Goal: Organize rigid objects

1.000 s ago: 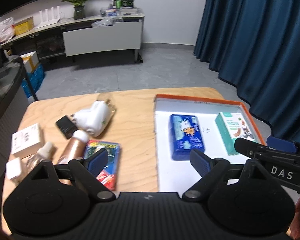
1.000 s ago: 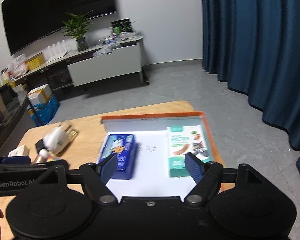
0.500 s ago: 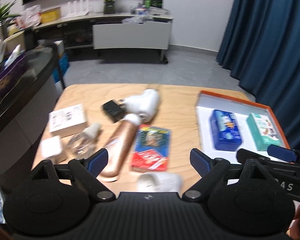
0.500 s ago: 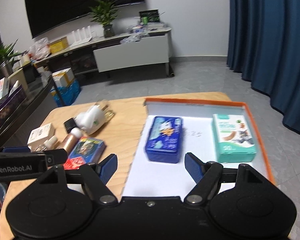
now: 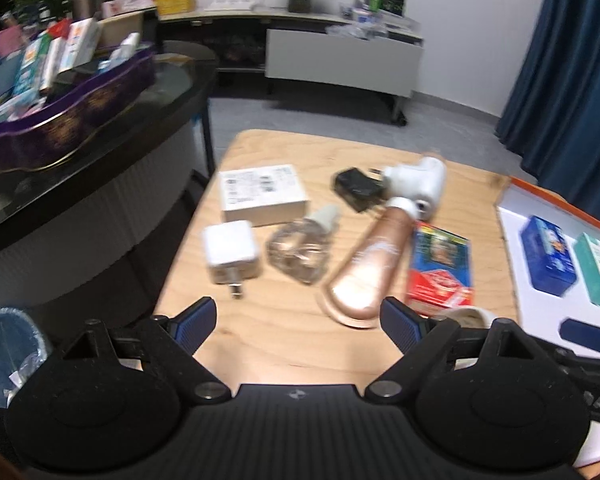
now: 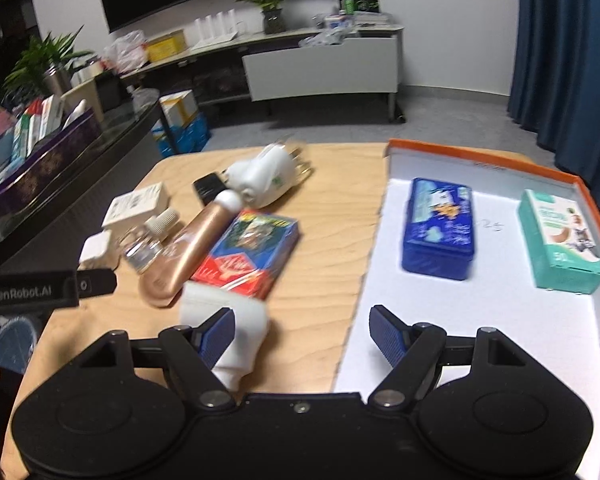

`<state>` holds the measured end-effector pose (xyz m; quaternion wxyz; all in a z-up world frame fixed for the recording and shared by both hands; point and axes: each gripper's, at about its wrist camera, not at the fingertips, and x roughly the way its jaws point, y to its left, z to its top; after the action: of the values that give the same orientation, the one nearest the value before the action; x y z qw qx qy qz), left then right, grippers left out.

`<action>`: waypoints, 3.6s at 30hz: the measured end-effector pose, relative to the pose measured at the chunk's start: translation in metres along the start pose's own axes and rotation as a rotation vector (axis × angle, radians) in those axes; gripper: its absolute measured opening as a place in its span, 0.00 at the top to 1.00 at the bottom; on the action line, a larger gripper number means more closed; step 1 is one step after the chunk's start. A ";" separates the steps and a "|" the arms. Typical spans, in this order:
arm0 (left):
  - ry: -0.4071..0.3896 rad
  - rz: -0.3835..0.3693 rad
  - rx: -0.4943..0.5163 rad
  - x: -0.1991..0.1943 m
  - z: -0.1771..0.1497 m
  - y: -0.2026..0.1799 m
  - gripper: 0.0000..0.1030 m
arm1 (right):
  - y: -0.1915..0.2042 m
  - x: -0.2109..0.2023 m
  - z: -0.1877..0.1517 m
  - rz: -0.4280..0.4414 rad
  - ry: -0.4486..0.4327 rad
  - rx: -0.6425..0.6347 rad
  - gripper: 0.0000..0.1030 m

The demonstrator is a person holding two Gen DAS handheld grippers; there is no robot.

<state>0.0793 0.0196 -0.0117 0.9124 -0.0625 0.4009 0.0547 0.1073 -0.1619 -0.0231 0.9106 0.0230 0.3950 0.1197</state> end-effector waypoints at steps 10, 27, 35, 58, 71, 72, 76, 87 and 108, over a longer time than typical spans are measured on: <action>-0.002 0.101 -0.046 0.036 0.003 0.038 0.07 | 0.014 0.007 -0.005 0.036 0.012 -0.012 0.15; -0.040 0.084 -0.026 0.072 0.020 0.054 0.37 | 0.031 0.017 -0.010 0.070 0.014 -0.040 0.07; -0.052 0.090 0.006 0.057 0.014 0.064 0.59 | 0.039 0.034 -0.017 0.055 0.046 -0.047 0.06; -0.135 -0.112 0.116 -0.010 -0.004 -0.017 0.59 | 0.011 -0.009 0.002 0.012 -0.119 0.006 0.27; -0.174 -0.351 0.224 -0.033 0.007 -0.125 0.59 | -0.089 -0.092 0.010 -0.208 -0.268 0.144 0.27; -0.177 -0.367 0.238 -0.035 0.009 -0.135 0.59 | -0.097 -0.097 0.011 -0.227 -0.275 0.151 0.27; -0.186 -0.419 0.271 -0.041 0.015 -0.165 0.59 | -0.124 -0.112 0.010 -0.270 -0.284 0.196 0.27; -0.139 -0.395 0.316 -0.029 -0.007 -0.187 0.59 | -0.152 -0.115 -0.016 -0.290 -0.247 0.249 0.27; -0.126 -0.356 0.296 -0.036 -0.008 -0.196 0.59 | -0.150 -0.110 -0.014 -0.274 -0.225 0.231 0.27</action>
<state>0.0789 -0.1769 0.0229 0.9300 0.0056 0.3296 -0.1627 0.0547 -0.3343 0.0250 0.9480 0.0865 0.3014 -0.0547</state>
